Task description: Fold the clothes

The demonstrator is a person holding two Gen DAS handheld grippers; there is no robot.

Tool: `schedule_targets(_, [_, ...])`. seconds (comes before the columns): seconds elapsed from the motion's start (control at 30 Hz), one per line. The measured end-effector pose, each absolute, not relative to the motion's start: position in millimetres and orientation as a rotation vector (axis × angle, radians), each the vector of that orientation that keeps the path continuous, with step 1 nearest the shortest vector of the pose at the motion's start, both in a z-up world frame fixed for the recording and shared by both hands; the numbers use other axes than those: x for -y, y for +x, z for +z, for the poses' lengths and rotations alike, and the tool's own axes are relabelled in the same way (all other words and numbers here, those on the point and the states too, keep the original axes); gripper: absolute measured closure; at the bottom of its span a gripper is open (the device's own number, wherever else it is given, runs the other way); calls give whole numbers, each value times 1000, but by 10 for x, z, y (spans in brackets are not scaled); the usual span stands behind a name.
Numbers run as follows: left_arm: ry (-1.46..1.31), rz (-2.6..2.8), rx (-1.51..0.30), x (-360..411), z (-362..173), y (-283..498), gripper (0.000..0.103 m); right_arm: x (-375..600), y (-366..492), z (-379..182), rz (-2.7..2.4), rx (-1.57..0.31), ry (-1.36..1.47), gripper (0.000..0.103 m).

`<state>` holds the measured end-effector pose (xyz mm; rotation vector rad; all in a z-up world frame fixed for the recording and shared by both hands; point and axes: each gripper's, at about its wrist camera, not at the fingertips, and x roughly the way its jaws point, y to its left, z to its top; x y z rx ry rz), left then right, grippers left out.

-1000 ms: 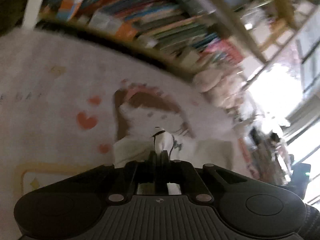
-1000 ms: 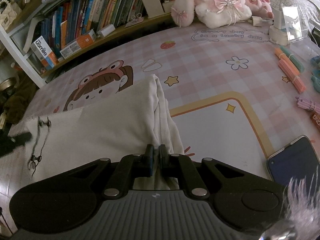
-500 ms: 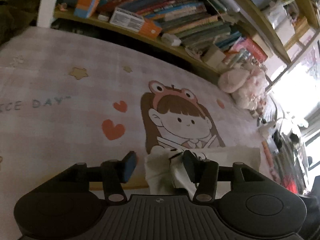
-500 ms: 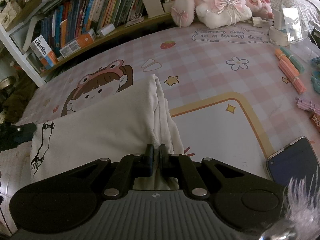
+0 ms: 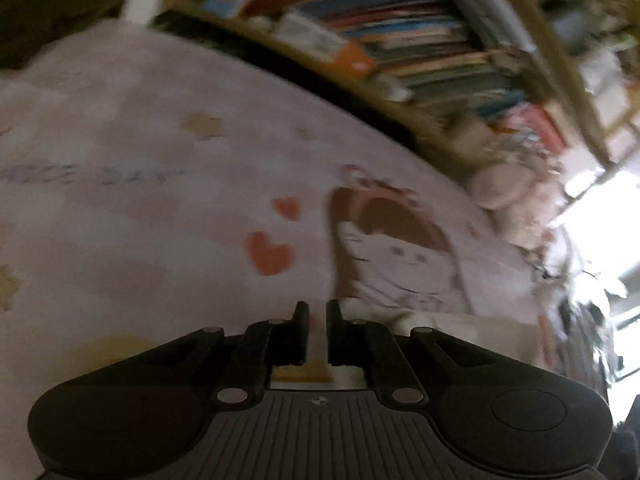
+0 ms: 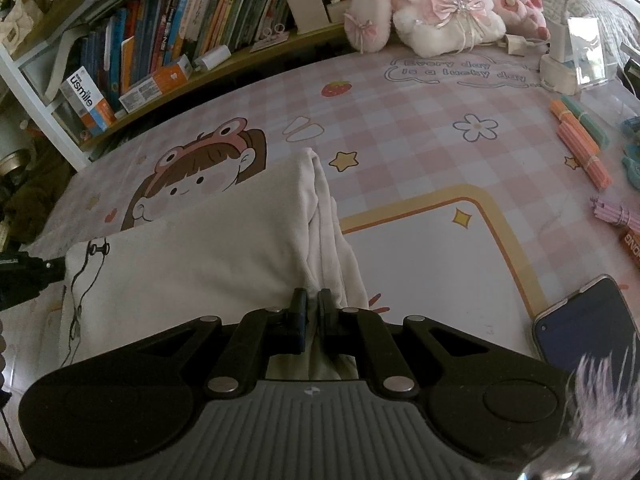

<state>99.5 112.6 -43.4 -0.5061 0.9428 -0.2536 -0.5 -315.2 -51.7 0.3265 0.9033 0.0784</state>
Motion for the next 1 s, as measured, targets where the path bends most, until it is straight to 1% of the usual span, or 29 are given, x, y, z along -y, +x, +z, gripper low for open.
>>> schedule_targets(0.03, [-512, -241, -946, -1175, -421, 978, 88, 3154, -5, -517, 80, -903, 326, 98])
schedule_targets(0.1, [-529, -218, -953, -1270, -390, 928, 77, 3146, -5, -517, 81, -904, 321, 98])
schedule_targets(0.13, [-540, -212, -961, -1307, -375, 892, 61, 3142, 0, -514, 79, -906, 321, 98])
schedule_targets(0.17, [-545, -212, -969, -1322, -364, 854, 42, 3137, 5, -512, 78, -908, 320, 98])
schedule_targets(0.23, [-545, -219, -976, -1312, -337, 764, 28, 3130, 10, -499, 78, -908, 310, 98])
schedule_targets(0.3, [-525, -251, -974, -1235, -316, 679, 27, 3117, -15, -447, 76, -890, 283, 97])
schedule_targets(0.33, [-513, -269, -975, -1191, -311, 642, 24, 3114, -28, -420, 74, -880, 273, 96])
schedule_targets(0.37, [-501, -287, -977, -1146, -307, 605, 21, 3148, -37, -378, 69, -860, 288, 92])
schedule_targets(0.43, [-457, -320, -984, -1014, -297, 539, 19, 3217, -57, -292, 58, -820, 319, 74])
schedule_targets(0.47, [-427, -331, -987, -935, -291, 504, 19, 3251, -66, -249, 52, -800, 335, 59])
schedule_targets(0.5, [-401, -331, -991, -873, -288, 478, 19, 3285, -73, -210, 47, -783, 350, 52])
schedule_targets(0.53, [-375, -330, -995, -813, -286, 454, 19, 3321, -48, -215, 50, -803, 366, 49])
schedule_targets(0.57, [-358, -326, -1000, -763, -291, 427, 19, 3353, -24, -222, 54, -824, 381, 42])
schedule_targets(0.6, [-342, -323, -1006, -715, -298, 400, 19, 3355, -17, -264, 58, -846, 385, 39])
schedule_targets(0.7, [-368, -326, -1031, -615, -340, 380, 19, 3360, 7, -390, 69, -911, 397, 39])
schedule_targets(0.77, [-371, -320, -1035, -561, -345, 379, 17, 3362, 22, -473, 77, -954, 405, 39])
schedule_targets(0.83, [-368, -319, -1036, -517, -348, 375, 17, 3348, -3, -541, 97, -964, 435, 42])
schedule_targets(0.87, [-364, -322, -1036, -501, -349, 370, 17, 3337, -15, -548, 103, -958, 443, 46])
schedule_targets(0.9, [-368, -332, -1034, -492, -356, 364, 17, 3327, -27, -554, 108, -953, 451, 53])
schedule_targets(0.93, [-379, -332, -1029, -500, -361, 350, 17, 3322, -37, -559, 108, -951, 462, 53])
schedule_targets(1.0, [-411, -315, -1020, -508, -369, 341, 19, 3304, -60, -563, 106, -943, 468, 59])
